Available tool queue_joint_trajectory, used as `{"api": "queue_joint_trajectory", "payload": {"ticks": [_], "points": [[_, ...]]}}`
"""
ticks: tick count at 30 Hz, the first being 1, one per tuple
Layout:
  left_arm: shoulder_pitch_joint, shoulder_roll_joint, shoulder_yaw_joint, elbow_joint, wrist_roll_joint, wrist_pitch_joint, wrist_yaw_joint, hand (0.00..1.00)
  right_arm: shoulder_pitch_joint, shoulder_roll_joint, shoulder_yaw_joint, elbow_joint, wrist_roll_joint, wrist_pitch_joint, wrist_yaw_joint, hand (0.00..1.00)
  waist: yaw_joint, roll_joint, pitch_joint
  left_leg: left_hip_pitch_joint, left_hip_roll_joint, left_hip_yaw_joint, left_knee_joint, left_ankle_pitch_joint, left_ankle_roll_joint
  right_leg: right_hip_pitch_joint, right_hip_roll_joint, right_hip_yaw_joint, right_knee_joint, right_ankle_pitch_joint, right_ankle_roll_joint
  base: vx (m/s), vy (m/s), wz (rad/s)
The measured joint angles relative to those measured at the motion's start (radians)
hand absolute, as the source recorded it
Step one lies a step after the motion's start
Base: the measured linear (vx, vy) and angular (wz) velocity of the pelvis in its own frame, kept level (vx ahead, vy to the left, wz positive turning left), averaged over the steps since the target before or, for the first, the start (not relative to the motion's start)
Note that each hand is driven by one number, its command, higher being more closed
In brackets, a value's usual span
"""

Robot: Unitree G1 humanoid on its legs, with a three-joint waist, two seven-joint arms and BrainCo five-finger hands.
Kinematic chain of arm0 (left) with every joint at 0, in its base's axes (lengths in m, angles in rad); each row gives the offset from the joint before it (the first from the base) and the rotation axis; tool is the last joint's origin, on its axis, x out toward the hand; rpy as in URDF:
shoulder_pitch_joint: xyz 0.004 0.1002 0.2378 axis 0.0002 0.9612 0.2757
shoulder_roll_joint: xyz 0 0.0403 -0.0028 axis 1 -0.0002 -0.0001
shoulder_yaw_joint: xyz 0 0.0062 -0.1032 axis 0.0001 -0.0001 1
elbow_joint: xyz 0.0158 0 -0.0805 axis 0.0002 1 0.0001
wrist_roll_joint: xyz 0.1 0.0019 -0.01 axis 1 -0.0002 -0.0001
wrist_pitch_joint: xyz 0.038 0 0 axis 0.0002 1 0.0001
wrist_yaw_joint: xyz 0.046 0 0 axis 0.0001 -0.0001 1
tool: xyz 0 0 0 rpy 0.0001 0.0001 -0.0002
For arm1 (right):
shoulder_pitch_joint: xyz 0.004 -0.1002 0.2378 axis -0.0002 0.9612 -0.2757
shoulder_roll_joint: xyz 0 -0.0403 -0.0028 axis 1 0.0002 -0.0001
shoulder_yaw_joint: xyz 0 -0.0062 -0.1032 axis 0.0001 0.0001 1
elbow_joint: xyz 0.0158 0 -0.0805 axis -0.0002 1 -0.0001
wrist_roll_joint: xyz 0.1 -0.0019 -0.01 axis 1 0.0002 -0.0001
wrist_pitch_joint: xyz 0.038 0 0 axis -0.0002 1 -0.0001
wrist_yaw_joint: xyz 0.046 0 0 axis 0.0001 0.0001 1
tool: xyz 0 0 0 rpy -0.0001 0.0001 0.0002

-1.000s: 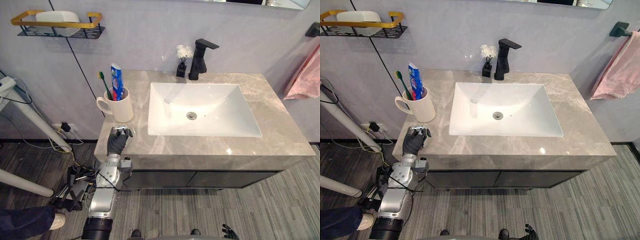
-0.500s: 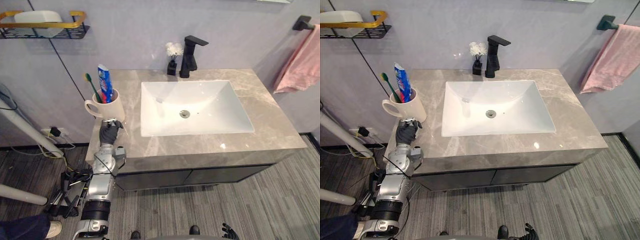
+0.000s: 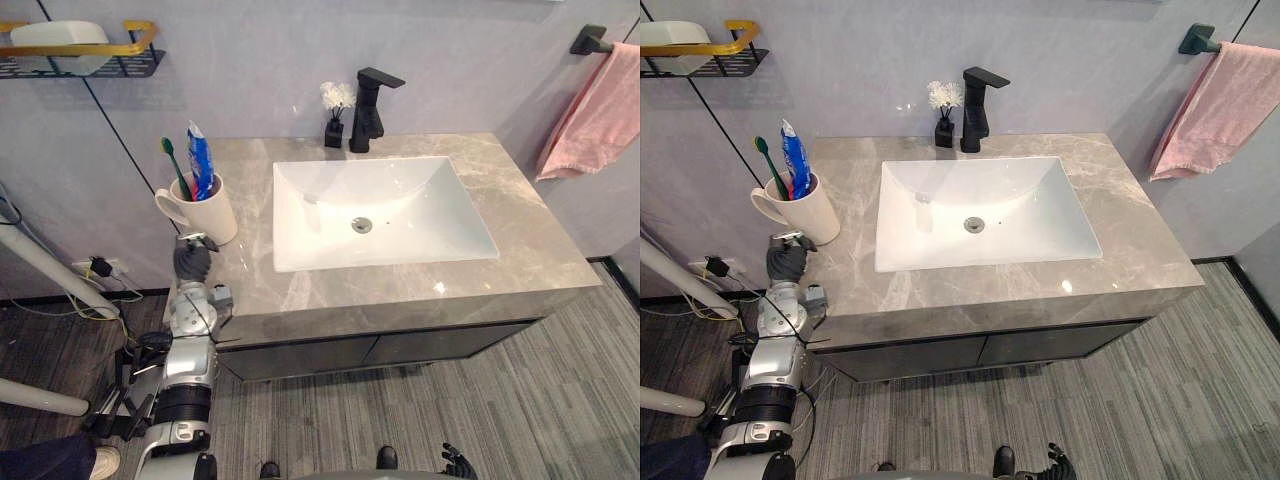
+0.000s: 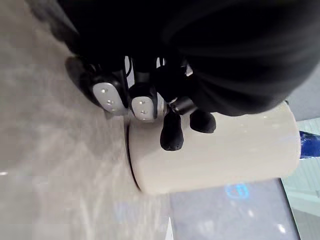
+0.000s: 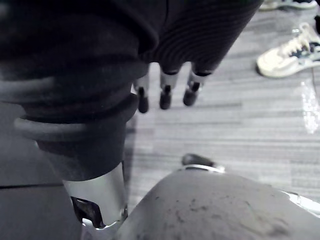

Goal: Organize washtable

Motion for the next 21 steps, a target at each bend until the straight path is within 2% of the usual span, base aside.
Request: {"api": "queue_joint_trajectory", "payload": {"ticks": [14, 17, 21], "points": [[-0.109, 0.051, 0.041, 0.08, 0.009, 0.004, 0.044, 1.0, -0.004, -0.002, 0.015, -0.005, 0.0, -0.016, 0.001, 0.0, -0.003, -0.01, 0.04, -0.015, -0.001, -0.009, 0.009, -0.001, 0.001, -0.009, 0.0, -0.002, 0.003, 0.0, 0.0, 0.0, -0.001, 0.0], [-0.109, 0.071, 0.048, 0.082, 0.007, 0.003, 0.045, 1.0, -0.01, -0.002, 0.016, -0.006, 0.0, -0.018, 0.001, 0.0, -0.02, -0.009, 0.041, -0.027, -0.001, -0.012, 0.018, -0.003, 0.001, -0.014, 0.0, -0.002, 0.004, 0.001, -0.001, 0.0, 0.0, 0.0], [-0.109, 0.072, 0.045, 0.075, 0.0, 0.002, 0.046, 1.0, -0.011, -0.002, 0.016, -0.005, 0.001, -0.021, 0.001, 0.0, -0.022, -0.009, 0.045, -0.027, -0.001, -0.011, 0.018, -0.004, 0.002, -0.015, 0.0, -0.002, 0.004, 0.001, -0.001, 0.0, 0.0, 0.0]]}}
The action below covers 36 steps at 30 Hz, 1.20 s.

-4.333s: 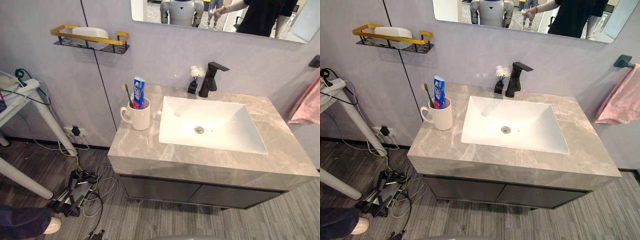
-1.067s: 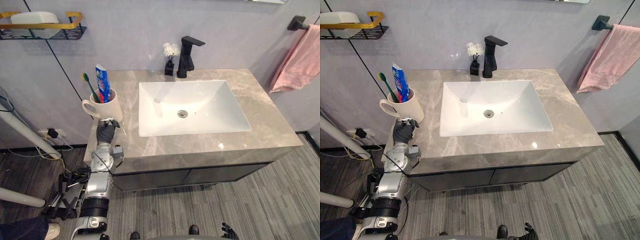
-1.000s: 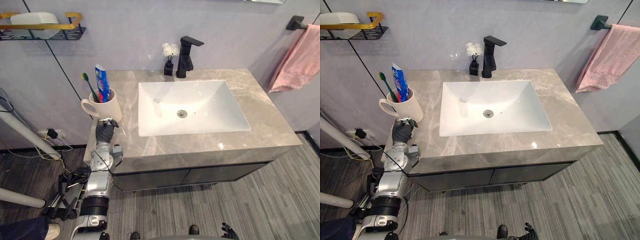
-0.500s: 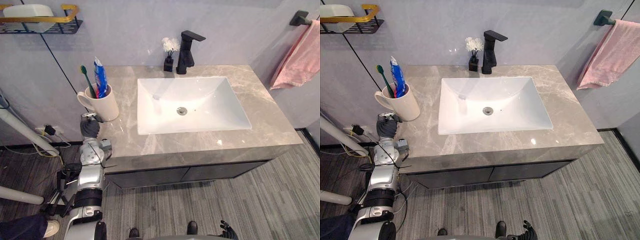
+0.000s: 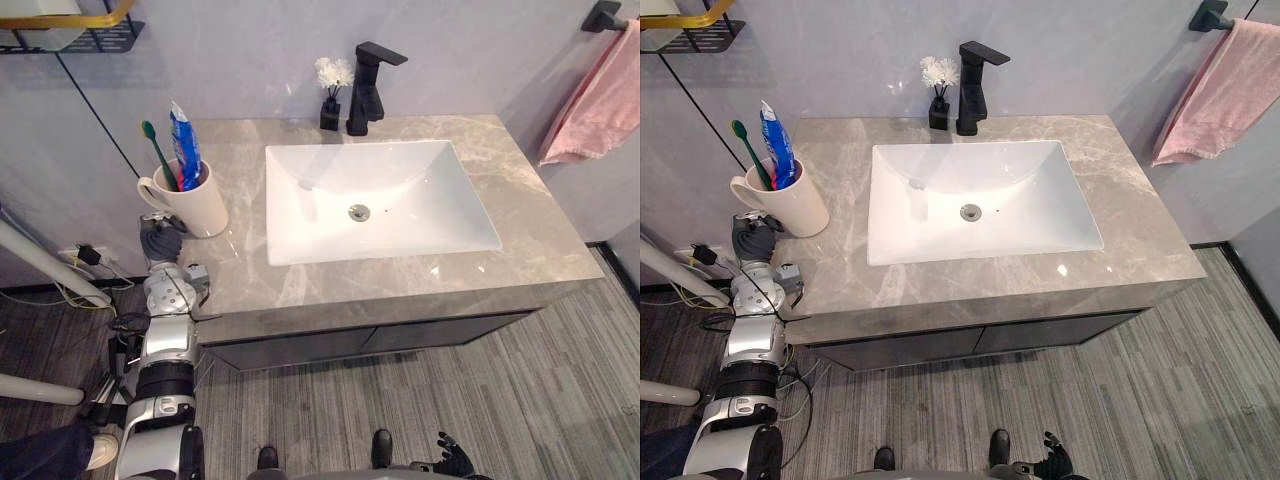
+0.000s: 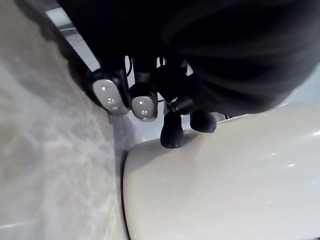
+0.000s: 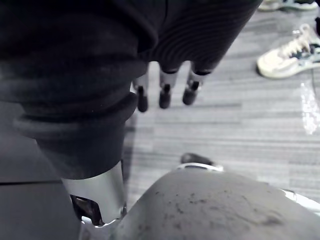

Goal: Organize washtable

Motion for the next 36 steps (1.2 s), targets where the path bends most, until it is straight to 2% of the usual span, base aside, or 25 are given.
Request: {"api": "queue_joint_trajectory", "payload": {"ticks": [7, 21, 36], "points": [[0.031, -0.02, -0.069, -0.076, -0.021, -0.004, -0.012, 1.0, -0.006, 0.0, -0.001, 0.0, 0.001, -0.003, -0.002, 0.0, 0.003, 0.001, 0.019, -0.002, 0.0, -0.001, 0.003, -0.001, 0.001, 0.0, 0.0, 0.0, 0.0, 0.001, -0.001, 0.0, 0.0, 0.0], [0.052, -0.061, -0.215, -0.131, -0.026, -0.024, -0.095, 1.0, -0.007, 0.001, -0.001, -0.001, 0.001, -0.004, -0.002, 0.0, 0.001, 0.007, 0.02, -0.002, 0.0, 0.004, 0.01, -0.001, 0.001, 0.0, 0.0, 0.005, 0.0, 0.007, -0.01, 0.0, -0.003, 0.0], [0.114, -0.091, -0.214, -0.158, -0.037, -0.043, -0.093, 1.0, -0.004, -0.009, 0.0, -0.017, 0.001, 0.004, 0.002, 0.0, 0.0, 0.028, 0.011, 0.001, 0.002, 0.012, 0.011, -0.001, 0.001, -0.001, 0.002, 0.014, 0.0, 0.009, -0.012, 0.0, -0.001, -0.01]]}}
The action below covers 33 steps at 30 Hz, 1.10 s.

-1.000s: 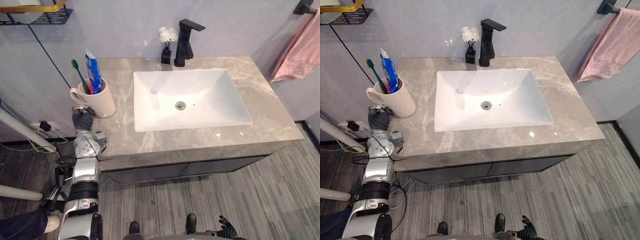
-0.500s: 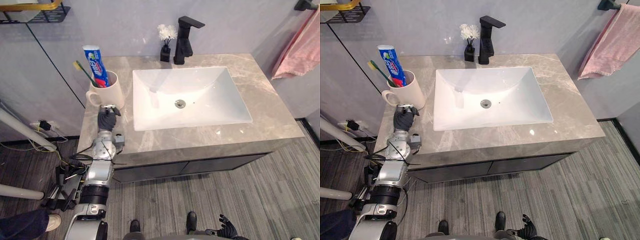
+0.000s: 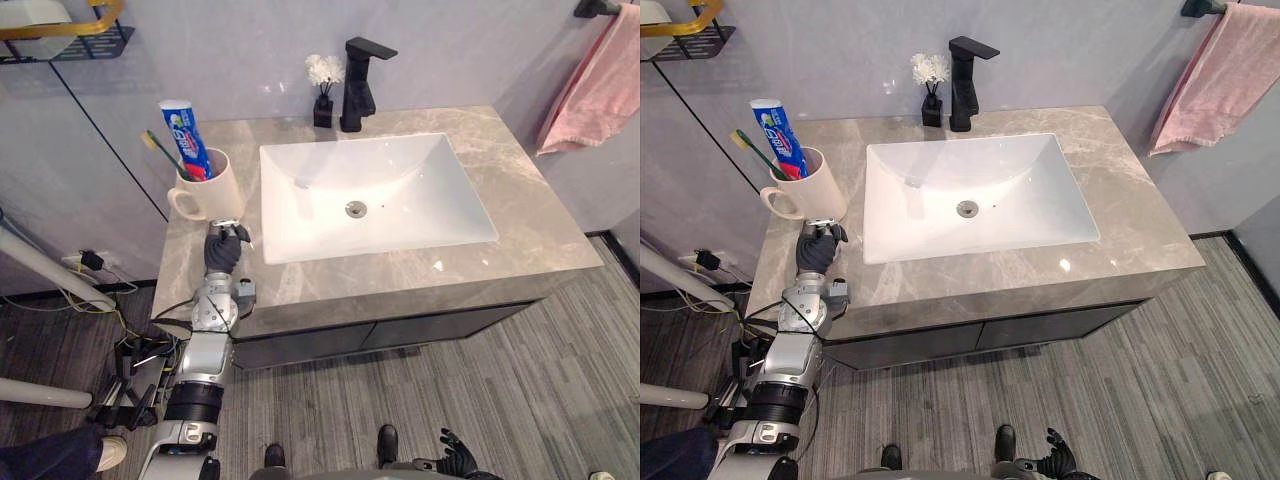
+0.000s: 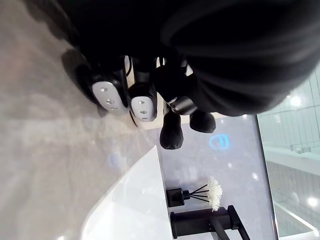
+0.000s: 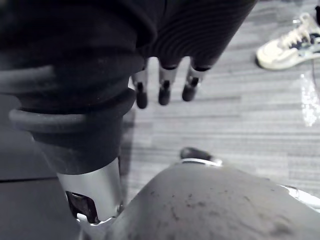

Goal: Organize washtable

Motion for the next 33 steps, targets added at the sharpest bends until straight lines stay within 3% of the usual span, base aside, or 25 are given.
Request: {"api": "queue_joint_trajectory", "payload": {"ticks": [12, 17, 21, 33], "points": [[-0.087, 0.011, 0.051, 0.102, -0.038, -0.005, 0.04, 1.0, 0.004, -0.012, 0.017, -0.018, -0.001, 0.006, -0.001, 0.0, -0.007, -0.001, 0.0, -0.005, 0.0, 0.014, -0.003, 0.0, 0.0, -0.016, 0.0, 0.016, -0.003, 0.006, 0.007, -0.01, -0.004, -0.03], [-0.185, 0.102, 0.051, 0.197, -0.215, -0.013, -0.002, 1.0, 0.003, -0.015, 0.031, -0.039, -0.003, 0.018, 0.005, 0.0, -0.014, -0.008, 0.004, -0.027, 0.0, 0.018, 0.001, 0.0, 0.0, -0.041, 0.001, 0.022, -0.003, 0.012, 0.008, -0.02, -0.013, -0.03], [-0.247, 0.172, 0.071, 0.237, -0.28, -0.004, 0.001, 1.0, -0.002, -0.013, 0.037, -0.063, -0.003, 0.021, 0.005, 0.0, -0.027, -0.013, 0.024, -0.04, -0.001, 0.027, 0.006, 0.0, 0.0, -0.061, 0.001, 0.034, -0.002, 0.018, 0.007, -0.03, -0.014, -0.08], [-0.402, 0.272, 0.031, 0.317, -0.416, -0.013, -0.002, 1.0, -0.012, -0.022, 0.047, -0.098, 0.0, 0.015, -0.003, 0.0, -0.032, -0.014, 0.101, -0.08, -0.002, 0.022, 0.032, 0.0, 0.0, -0.088, 0.0, 0.036, 0.001, 0.03, 0.002, -0.02, -0.011, 0.0]]}}
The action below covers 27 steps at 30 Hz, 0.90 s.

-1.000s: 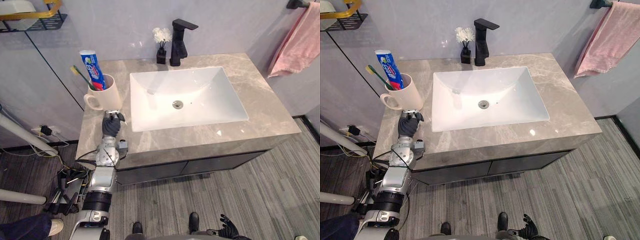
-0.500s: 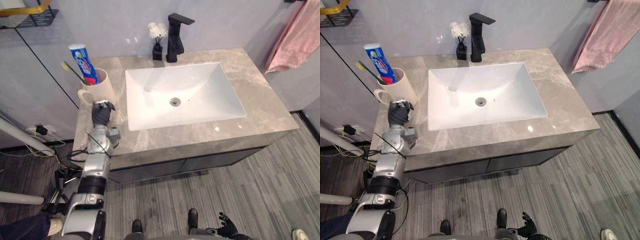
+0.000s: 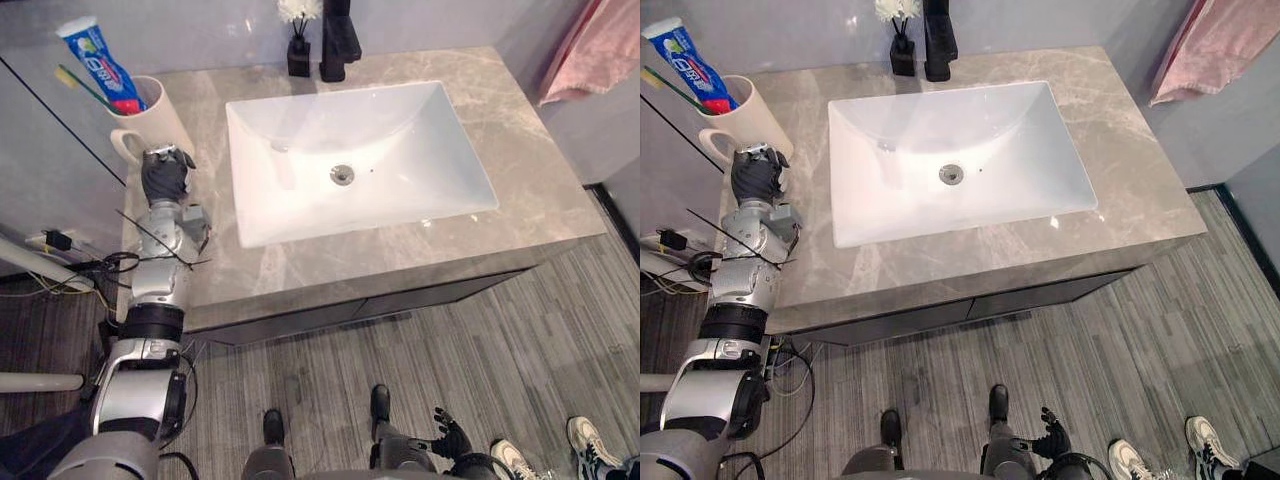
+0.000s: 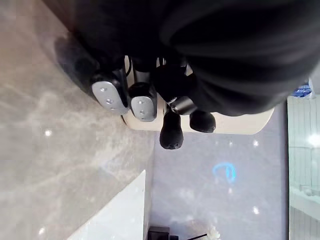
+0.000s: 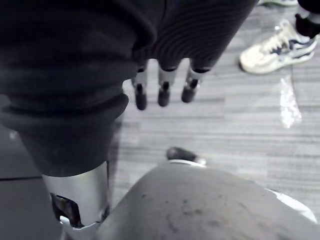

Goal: Organize washtable

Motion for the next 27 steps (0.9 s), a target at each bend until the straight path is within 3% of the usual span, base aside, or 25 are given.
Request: {"api": "queue_joint_trajectory", "payload": {"ticks": [16, 19, 23, 27], "points": [[-0.071, 0.012, -0.024, 0.074, 0.002, -0.011, 0.0, 1.0, -0.011, -0.012, 0.007, 0.017, 0.0, -0.009, 0.0, 0.0, 0.001, 0.009, 0.012, -0.021, 0.0, -0.01, 0.013, 0.0, 0.0, -0.01, 0.0, -0.004, 0.0, 0.006, -0.002, -0.02, -0.008, 0.01], [-0.017, 0.009, -0.059, -0.003, 0.002, -0.005, -0.002, 1.0, -0.021, -0.013, 0.007, 0.031, 0.001, -0.009, 0.0, 0.0, 0.0, 0.012, 0.014, -0.014, 0.0, -0.021, 0.014, 0.0, 0.0, 0.005, 0.0, -0.016, 0.0, 0.006, -0.002, -0.01, -0.013, 0.08], [0.172, 0.003, -0.07, -0.223, 0.002, -0.009, -0.027, 1.0, -0.03, -0.016, 0.006, 0.052, 0.001, -0.009, 0.0, 0.0, 0.008, 0.013, 0.015, -0.004, -0.001, -0.026, 0.012, 0.0, 0.0, 0.015, 0.0, -0.019, 0.0, 0.005, -0.003, 0.0, 0.0, 0.0], [0.364, -0.061, -0.069, -0.389, 0.005, -0.016, -0.069, 1.0, -0.031, -0.02, -0.005, 0.085, 0.001, -0.008, 0.002, 0.0, 0.041, 0.026, 0.013, 0.034, 0.0, -0.033, 0.007, 0.0, 0.0, 0.056, 0.0, -0.027, 0.0, -0.001, -0.01, -0.01, -0.005, 0.03]]}}
